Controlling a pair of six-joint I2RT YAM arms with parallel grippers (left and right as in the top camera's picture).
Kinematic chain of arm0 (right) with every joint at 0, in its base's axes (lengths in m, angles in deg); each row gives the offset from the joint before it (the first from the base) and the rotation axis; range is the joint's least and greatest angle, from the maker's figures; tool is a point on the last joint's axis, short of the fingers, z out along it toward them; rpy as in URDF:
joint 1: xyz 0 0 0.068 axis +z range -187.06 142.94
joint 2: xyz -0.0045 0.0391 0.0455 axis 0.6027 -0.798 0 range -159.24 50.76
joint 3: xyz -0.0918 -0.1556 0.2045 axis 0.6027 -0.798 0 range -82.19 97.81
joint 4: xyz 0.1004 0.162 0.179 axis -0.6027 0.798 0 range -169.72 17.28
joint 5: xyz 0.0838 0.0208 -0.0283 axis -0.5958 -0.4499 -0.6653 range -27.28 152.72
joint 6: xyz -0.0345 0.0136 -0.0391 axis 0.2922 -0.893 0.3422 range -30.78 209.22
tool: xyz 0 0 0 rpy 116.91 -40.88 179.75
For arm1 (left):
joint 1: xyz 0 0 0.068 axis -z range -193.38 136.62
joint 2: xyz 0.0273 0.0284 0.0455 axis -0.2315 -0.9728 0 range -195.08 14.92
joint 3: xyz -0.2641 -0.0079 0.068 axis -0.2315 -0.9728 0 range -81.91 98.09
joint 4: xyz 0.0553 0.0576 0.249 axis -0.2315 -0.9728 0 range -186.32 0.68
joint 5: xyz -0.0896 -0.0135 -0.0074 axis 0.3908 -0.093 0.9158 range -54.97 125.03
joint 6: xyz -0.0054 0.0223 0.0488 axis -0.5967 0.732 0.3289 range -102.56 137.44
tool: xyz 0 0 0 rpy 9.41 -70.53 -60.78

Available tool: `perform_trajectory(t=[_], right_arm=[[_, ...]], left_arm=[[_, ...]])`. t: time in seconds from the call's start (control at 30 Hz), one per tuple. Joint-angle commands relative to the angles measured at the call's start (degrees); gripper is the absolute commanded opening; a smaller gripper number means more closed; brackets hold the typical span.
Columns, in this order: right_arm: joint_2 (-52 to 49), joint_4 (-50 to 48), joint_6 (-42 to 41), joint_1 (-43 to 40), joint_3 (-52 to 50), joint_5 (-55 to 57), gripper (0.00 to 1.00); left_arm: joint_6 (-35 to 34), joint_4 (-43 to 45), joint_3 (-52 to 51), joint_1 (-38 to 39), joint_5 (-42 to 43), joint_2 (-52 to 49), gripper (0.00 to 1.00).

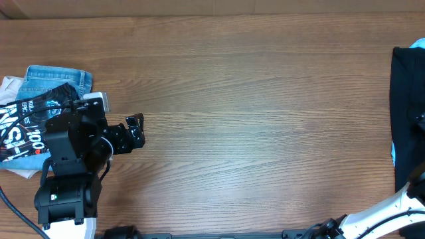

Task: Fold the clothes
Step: 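Reach the right gripper to the black T-shirt at the right edge and grasp it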

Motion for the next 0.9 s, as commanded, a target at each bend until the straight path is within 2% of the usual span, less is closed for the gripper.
perform_trajectory(t=[0.0,0.23,0.73,0.87], right_arm=[[-0.55,0.28,-0.22,-0.26,1.14,0.42,0.76],[-0.72,0.59,-0.28,-0.28,1.14,1.51,0.5],[-0.72,-1.97,-1.97,-0.44,1.14,4.74,0.36],[-0.72,-2.03,-1.99,-0.44,1.14,4.7,0.29]], left_arm=[[-0.79,0.26,1.62,0.33,0.7,-0.17,0.95],[-0.79,0.26,1.62,0.33,0.7,-0.17,0.95],[-0.79,0.24,1.62,0.35,0.7,-0.17,0.94],[-0.79,0.26,1.62,0.35,0.7,-0.17,0.93]])
